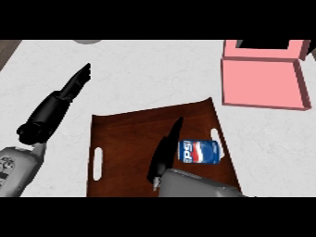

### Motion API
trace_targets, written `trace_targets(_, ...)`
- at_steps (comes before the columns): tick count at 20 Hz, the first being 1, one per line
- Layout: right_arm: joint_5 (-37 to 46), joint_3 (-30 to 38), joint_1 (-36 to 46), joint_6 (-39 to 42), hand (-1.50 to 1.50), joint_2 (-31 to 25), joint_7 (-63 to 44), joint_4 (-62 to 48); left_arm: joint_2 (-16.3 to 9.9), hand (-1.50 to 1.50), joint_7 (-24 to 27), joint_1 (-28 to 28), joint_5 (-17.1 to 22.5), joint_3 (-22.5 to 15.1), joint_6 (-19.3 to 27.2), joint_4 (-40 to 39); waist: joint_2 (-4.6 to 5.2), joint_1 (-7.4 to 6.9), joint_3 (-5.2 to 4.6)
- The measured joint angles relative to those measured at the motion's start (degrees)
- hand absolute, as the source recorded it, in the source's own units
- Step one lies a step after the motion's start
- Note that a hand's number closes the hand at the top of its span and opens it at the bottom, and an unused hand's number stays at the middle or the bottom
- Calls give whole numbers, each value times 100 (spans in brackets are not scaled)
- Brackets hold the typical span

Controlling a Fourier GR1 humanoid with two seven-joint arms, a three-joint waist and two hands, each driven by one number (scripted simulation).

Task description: Pick the can from the tray and place it in the cardboard box

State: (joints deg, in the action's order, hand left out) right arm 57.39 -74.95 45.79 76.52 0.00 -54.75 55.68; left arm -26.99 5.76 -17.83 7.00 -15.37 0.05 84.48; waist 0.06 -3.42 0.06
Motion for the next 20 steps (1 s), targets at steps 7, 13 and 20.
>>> trace_targets(7, 67, 97, -51, 10, -150, 2, -60, -71, 68, 0, 9, 75, -108, 106, -30, -15, 20, 42, 4)
trace_targets(13, -245, -136, 184, 137, 150, 2, 155, -163, 234, 0, -85, 87, -240, 114, -19, 79, 29, 52, 1)
trace_targets(20, -574, -909, 527, -6, 150, -5, 511, -127, 231, 0, -31, 156, -282, 235, -142, 91, 36, 25, -10)
